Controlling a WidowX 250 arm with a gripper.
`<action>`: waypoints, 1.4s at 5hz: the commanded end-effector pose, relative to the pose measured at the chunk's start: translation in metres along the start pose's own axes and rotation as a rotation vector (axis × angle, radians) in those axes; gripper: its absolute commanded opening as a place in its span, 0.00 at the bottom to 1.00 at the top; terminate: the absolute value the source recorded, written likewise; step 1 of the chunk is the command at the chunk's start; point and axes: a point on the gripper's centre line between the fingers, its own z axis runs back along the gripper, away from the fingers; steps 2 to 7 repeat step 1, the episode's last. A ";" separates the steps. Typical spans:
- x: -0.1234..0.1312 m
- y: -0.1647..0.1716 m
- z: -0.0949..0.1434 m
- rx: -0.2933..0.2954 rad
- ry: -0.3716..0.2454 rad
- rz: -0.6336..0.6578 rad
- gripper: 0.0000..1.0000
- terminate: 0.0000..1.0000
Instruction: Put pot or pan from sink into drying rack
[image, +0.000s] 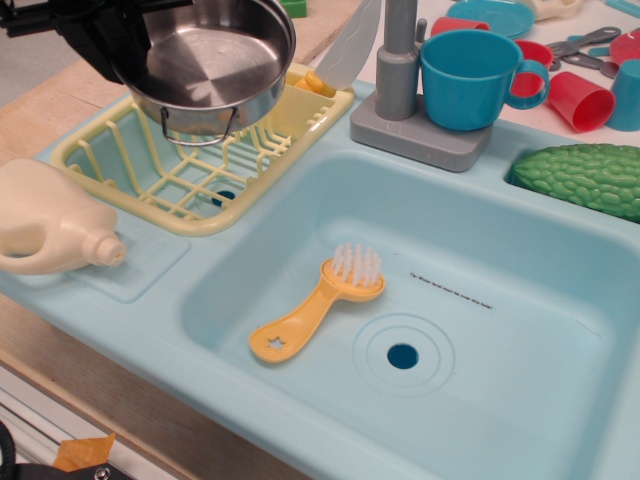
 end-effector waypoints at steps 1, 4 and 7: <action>0.022 0.009 -0.012 -0.036 0.018 -0.023 0.00 1.00; 0.022 0.009 -0.012 -0.036 0.018 -0.023 0.00 1.00; 0.022 0.009 -0.012 -0.036 0.018 -0.023 0.00 1.00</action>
